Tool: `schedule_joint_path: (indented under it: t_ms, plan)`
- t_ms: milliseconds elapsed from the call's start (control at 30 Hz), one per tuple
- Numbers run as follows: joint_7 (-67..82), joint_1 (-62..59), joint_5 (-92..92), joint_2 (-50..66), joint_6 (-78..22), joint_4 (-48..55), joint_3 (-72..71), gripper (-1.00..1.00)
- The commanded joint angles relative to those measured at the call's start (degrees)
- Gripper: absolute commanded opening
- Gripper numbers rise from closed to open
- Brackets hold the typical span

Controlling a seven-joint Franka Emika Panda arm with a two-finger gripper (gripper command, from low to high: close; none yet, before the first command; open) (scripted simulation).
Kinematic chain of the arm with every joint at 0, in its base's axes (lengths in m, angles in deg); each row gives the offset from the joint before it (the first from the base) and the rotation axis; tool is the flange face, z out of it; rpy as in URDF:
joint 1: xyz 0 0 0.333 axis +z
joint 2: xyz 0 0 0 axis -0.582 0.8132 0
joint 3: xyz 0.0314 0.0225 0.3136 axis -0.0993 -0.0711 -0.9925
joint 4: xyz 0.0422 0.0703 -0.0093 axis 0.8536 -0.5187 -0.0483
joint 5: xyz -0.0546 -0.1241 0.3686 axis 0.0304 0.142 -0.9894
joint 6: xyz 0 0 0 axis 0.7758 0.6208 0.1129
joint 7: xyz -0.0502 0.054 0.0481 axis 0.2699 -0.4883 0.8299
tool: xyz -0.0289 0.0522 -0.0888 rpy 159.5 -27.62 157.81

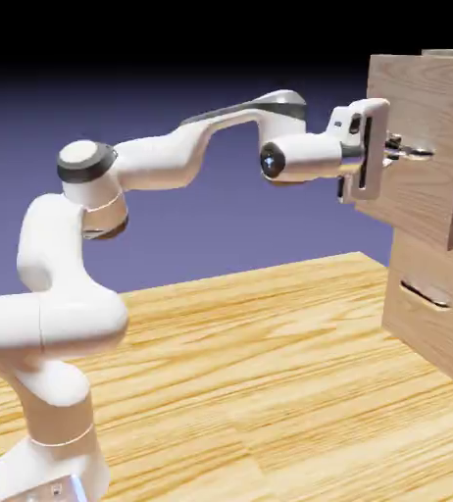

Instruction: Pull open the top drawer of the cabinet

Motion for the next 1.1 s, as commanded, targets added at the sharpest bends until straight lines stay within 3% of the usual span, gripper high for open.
schedule_joint_path:
  t_ms: [0, 133, 567, 967, 1000, 1067]
  plan:
    - [0.4, 1.9, 0.2, -0.1, -0.4, -2.0, 0.9, -1.00]
    - [7.0, 7.6, -1.3, 3.7, 0.5, -7.0, 2.3, -1.00]
    - [38.6, 12.7, -11.6, 27.4, 11.7, -0.8, -1.2, -1.00]
    - [20.6, 18.4, -3.6, 14.2, 6.1, -10.8, 6.0, -1.00]
    - [20.6, 18.4, -3.6, 14.2, 6.1, -10.8, 6.0, 1.00]
    - [20.6, 20.5, -3.3, 13.8, 6.1, -12.5, 7.4, 1.00]
